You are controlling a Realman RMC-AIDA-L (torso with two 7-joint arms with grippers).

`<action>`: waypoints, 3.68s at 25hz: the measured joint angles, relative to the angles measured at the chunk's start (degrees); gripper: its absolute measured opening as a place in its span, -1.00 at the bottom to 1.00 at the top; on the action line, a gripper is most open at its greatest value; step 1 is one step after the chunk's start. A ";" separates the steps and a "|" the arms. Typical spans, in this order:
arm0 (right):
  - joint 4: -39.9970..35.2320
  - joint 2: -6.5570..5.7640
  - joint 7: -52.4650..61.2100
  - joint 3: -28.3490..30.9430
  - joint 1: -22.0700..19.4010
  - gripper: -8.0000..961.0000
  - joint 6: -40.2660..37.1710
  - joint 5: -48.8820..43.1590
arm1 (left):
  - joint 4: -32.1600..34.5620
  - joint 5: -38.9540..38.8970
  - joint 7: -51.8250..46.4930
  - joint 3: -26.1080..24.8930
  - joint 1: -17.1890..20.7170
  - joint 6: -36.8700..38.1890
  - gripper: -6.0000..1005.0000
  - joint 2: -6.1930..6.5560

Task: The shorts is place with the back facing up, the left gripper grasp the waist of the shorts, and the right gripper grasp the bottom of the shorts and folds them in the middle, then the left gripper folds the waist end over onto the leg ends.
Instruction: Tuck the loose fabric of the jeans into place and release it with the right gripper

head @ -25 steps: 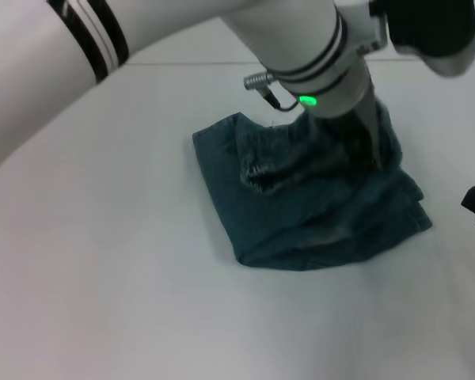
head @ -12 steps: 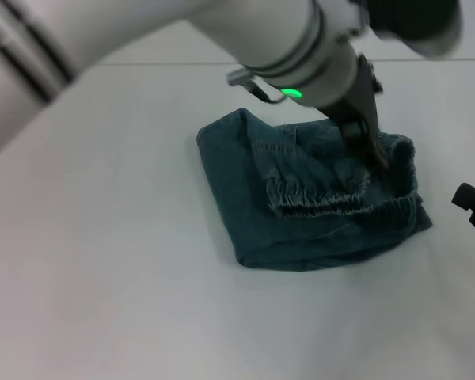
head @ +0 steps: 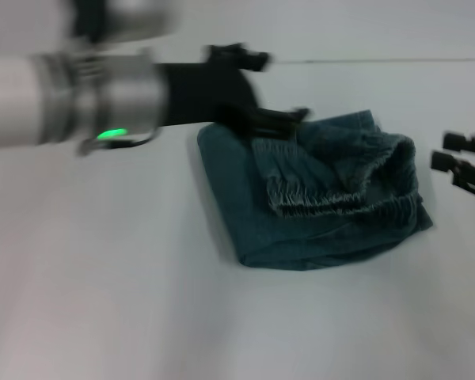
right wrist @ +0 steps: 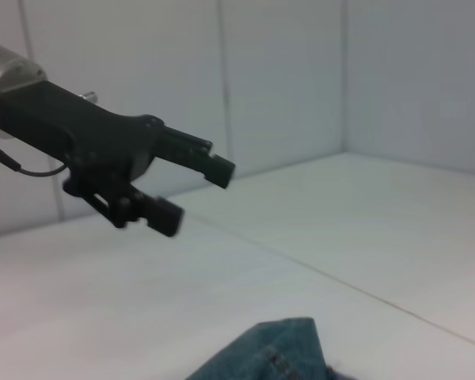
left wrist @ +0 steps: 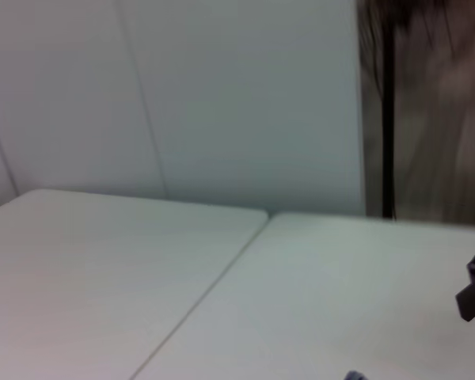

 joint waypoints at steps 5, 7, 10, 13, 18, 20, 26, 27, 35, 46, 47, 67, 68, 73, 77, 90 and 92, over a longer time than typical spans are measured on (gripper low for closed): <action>-15.01 0.08 12.21 -6.77 3.56 -0.32 0.04 -8.16 | -14.19 -17.11 17.50 -15.77 4.98 12.01 0.86 0.19; -19.28 -0.03 16.91 -9.85 5.80 -0.17 -0.19 -12.81 | -22.29 -21.46 23.71 -23.05 5.41 16.63 0.86 0.60; -22.86 -0.23 24.70 -15.56 12.05 0.14 -1.19 -23.76 | -31.93 -23.36 31.22 -33.97 5.69 22.41 0.86 0.93; -23.27 -0.08 30.30 -21.22 19.10 0.44 -3.29 -36.05 | -37.94 -23.23 36.52 -41.50 6.72 26.05 0.86 1.19; -23.13 0.38 36.26 -31.93 26.14 0.78 -4.89 -48.16 | -41.67 -23.26 39.98 -46.14 8.84 26.31 0.86 1.30; -23.12 0.73 38.22 -36.46 27.87 0.78 -4.92 -51.41 | -42.54 -23.17 40.64 -46.87 9.09 26.17 0.86 1.32; -22.75 1.53 44.77 -52.36 29.80 0.78 -3.27 -57.15 | -45.21 -23.17 42.16 -48.31 8.96 25.27 0.86 1.76; -22.39 1.56 46.13 -55.00 29.88 0.78 -2.30 -58.03 | -45.56 -23.17 42.37 -48.36 8.87 25.05 0.86 1.83; -19.67 1.59 53.68 -66.81 29.07 0.77 3.13 -62.44 | -46.43 -23.15 43.26 -48.47 8.72 24.47 0.86 1.95; -15.35 1.60 59.56 -71.94 27.92 0.76 10.75 -64.31 | -46.41 -23.55 43.20 -48.55 8.78 24.48 0.86 1.95; -15.25 1.60 59.80 -71.98 27.91 0.76 11.13 -64.34 | -46.40 -23.59 43.22 -48.56 8.80 24.48 0.86 1.92; -10.31 1.10 60.13 -70.92 29.35 0.13 14.30 -64.59 | -46.38 -23.91 43.10 -49.62 8.89 25.30 0.86 1.68; -10.32 1.08 60.34 -70.61 29.12 0.03 14.85 -64.60 | -46.39 -23.91 43.12 -49.62 8.88 25.31 0.86 1.68; -11.44 0.98 62.39 -67.39 27.19 -0.36 17.69 -64.24 | -46.15 -23.91 43.09 -49.61 8.82 25.34 0.86 1.79; -13.43 0.68 63.26 -62.01 24.67 -0.52 18.41 -61.55 | -45.78 -23.92 43.00 -49.92 8.43 25.83 0.86 2.01; -9.95 -0.26 53.60 -28.62 19.95 -0.77 12.66 -39.70 | -43.77 -23.34 42.55 -50.00 7.03 27.08 0.86 2.72; -7.27 -0.43 51.42 -22.46 20.34 -0.77 10.44 -38.00 | -43.77 -23.34 42.55 -49.93 6.99 27.08 0.86 2.72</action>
